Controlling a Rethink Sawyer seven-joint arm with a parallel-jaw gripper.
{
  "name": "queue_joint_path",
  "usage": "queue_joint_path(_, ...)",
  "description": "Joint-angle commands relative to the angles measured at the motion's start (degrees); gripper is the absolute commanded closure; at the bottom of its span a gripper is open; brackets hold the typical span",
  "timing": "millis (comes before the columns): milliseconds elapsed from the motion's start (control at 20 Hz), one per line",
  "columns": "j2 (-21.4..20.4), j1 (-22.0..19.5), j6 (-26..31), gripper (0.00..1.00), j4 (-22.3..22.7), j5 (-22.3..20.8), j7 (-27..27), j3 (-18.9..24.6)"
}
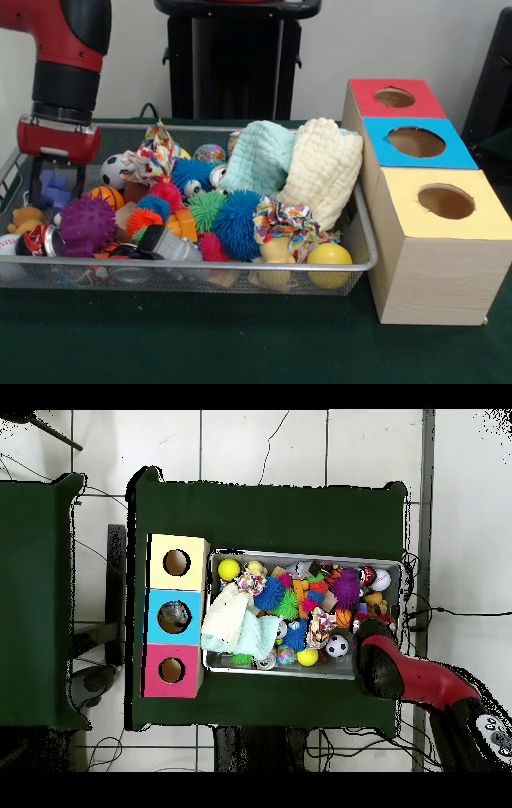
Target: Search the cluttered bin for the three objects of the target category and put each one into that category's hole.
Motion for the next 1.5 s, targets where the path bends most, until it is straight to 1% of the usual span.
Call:
queue_joint_path(50, 4.39, -4.52, 10.07, 0.0, -0.46, 4.05, 7.48, 10.46)
queue_joint_path(100, 4.86, -4.9, 11.39, 0.0, -0.27, 5.09, 7.46, 10.98)
queue_joint_path(250, 7.93, -6.84, 13.62, 0.0, -0.29, 7.5, 7.57, 12.89)
queue_joint_path(400, 11.97, -8.69, 13.44, 0.0, -1.35, 8.27, 7.16, 14.33)
queue_joint_path(550, 15.03, -11.59, 15.27, 0.0, -1.28, 9.49, 5.9, 16.48)
queue_joint_path(650, 16.9, -12.77, 14.1, 0.0, -1.81, 8.52, 4.79, 17.35)
queue_joint_path(700, 18.39, -14.06, 13.9, 0.0, -2.19, 7.9, 3.88, 18.41)
queue_joint_path(750, 20.57, -16.2, 13.88, 0.0, -2.52, 7.16, 2.79, 20.74)
queue_joint_path(900, 26.2, -22.66, 11.75, 0.0, -2.65, 2.84, 0.56, 27.19)
queue_joint_path(950, 27.37, -24.0, 11.18, 0.0, -2.66, 1.5, 0.06, 28.69)
queue_joint_path(1050, 28.15, -25.04, 9.34, 0.0, -3.0, -3.37, -1.04, 30.36)
queue_joint_path(1100, 28.25, -25.31, 8.51, 1.0, -3.16, -6.12, -1.53, 31.09)
queue_joint_path(1250, 25.29, -22.05, 7.07, 1.0, -2.8, -4.65, 1.16, 28.23)
queue_joint_path(1350, 23.31, -20.38, 7.81, 1.0, -1.94, -2.65, 3.72, 26.85)
queue_joint_path(1500, 17.98, -20.08, 9.9, 1.0, 3.65, 1.39, 7.03, 27.97)
